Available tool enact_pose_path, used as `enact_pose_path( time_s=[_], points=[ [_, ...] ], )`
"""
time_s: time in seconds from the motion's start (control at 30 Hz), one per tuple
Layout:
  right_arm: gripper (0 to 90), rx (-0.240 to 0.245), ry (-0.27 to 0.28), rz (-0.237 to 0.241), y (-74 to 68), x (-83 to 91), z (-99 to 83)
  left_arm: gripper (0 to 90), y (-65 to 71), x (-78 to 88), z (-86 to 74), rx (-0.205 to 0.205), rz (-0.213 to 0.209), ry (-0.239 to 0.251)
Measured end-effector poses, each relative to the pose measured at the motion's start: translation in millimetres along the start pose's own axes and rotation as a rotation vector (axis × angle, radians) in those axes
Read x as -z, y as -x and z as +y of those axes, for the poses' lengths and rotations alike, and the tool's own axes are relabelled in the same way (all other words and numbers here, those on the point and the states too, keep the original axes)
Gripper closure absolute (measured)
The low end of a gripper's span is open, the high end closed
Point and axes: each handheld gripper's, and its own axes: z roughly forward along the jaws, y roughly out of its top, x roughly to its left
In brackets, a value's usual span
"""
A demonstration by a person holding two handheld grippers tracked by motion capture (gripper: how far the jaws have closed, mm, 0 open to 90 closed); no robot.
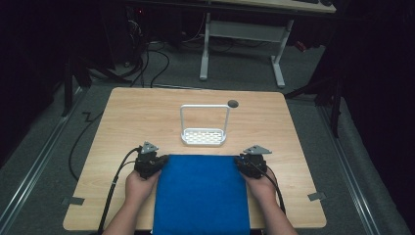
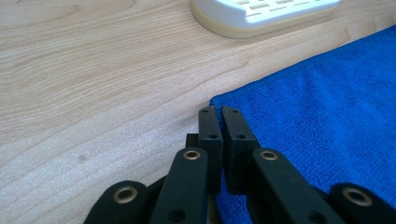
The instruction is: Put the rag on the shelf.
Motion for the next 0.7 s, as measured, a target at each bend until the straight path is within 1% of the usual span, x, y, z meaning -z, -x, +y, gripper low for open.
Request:
enact_pose_path(
  time_s=[0.1,0.13,0.17,0.27,0.33,0.4,0.5,0.57,0.63,0.7],
  points=[
    [76.2,-0.008,0.000,0.006,0.3,1.6,-1.2,87.5,-0.7,0.1,0.0,0.004,-0.003,0.000],
    [76.6,-0.012,0.000,0.012,1.4,1.8,-1.5,87.5,-1.0,0.1,0.0,0.006,-0.005,-0.001],
    [75.9,-0.026,0.001,0.021,2.7,2.0,-1.6,87.5,-1.3,0.2,0.0,0.009,-0.006,-0.001],
    [69.9,-0.045,0.001,0.008,8.3,4.4,-3.3,87.5,-1.6,0.3,-0.1,0.010,-0.007,-0.001],
    [69.7,-0.055,0.003,0.002,11.0,5.7,-4.7,87.4,-1.7,0.2,-0.2,0.013,-0.009,0.000],
    [72.1,-0.062,0.002,0.009,12.6,6.6,-5.6,87.4,-2.7,0.2,-0.2,0.019,-0.015,0.000],
    [79.2,-0.034,0.001,0.018,10.8,6.3,-5.4,87.3,-3.7,0.2,-0.2,0.028,-0.024,0.000],
    [86.4,-0.009,0.000,0.029,7.9,5.8,-5.0,87.3,-3.8,0.2,-0.2,0.028,-0.027,0.000],
    [88.1,0.002,-0.004,0.055,6.8,5.6,-4.8,87.3,-3.7,0.2,-0.3,0.029,-0.029,0.000],
    [88.5,0.014,-0.001,0.062,6.5,6.1,-4.8,87.3,-3.2,0.2,-0.3,0.028,-0.028,0.001]
  ],
)
